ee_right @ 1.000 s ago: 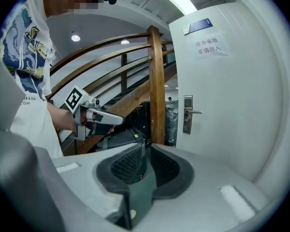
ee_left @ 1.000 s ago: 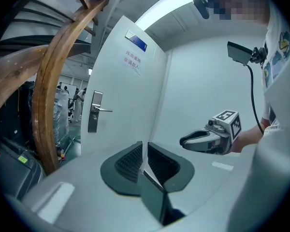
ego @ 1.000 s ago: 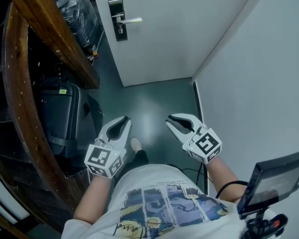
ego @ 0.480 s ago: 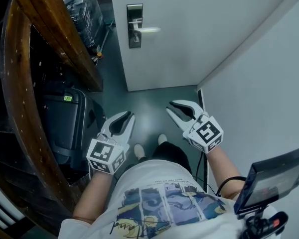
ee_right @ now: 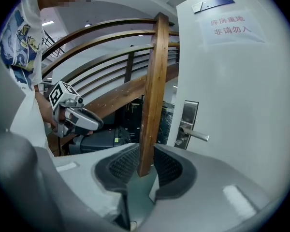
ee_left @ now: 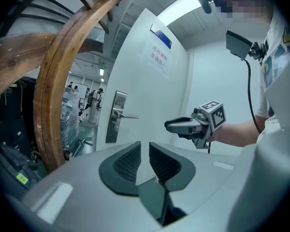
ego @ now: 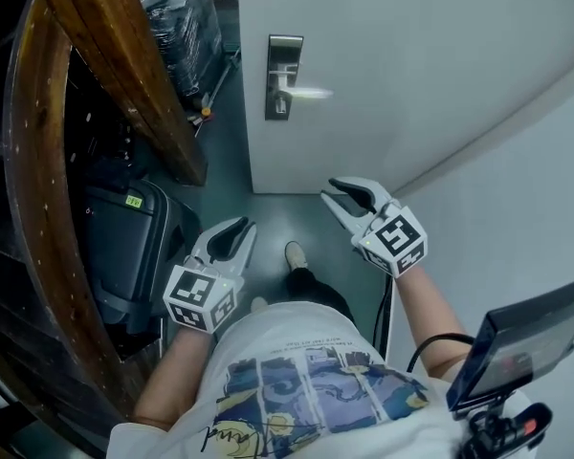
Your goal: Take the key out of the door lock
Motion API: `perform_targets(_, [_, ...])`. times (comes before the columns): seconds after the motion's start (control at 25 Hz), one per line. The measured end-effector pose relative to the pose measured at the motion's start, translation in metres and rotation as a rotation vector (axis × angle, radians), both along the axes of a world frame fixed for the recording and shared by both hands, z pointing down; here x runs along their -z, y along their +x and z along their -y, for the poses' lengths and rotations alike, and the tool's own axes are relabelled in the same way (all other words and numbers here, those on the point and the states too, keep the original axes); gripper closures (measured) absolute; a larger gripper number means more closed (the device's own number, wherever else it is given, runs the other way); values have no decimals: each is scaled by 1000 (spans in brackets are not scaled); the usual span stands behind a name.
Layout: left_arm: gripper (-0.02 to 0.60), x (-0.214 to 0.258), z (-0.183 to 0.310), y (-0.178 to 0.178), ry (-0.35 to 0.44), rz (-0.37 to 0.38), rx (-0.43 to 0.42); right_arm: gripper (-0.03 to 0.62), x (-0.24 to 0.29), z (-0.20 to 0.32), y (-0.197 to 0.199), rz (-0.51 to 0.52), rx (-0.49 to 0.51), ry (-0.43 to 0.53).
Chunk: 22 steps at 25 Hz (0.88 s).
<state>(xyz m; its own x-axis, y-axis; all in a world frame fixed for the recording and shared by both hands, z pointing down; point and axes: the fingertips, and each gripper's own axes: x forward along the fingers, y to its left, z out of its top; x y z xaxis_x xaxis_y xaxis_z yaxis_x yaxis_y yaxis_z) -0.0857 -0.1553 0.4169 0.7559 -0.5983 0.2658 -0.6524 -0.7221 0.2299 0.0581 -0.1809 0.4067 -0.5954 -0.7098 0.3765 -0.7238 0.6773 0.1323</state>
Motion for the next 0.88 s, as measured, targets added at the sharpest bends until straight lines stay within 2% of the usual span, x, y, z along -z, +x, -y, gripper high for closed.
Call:
perform_targets(0.44, [512, -16, 93, 44, -54, 10, 89, 491, 9, 130, 51, -59, 98, 33])
perform_targets(0.88, [496, -43, 152, 85, -103, 27, 140, 447, -7, 197, 72, -89, 212, 3])
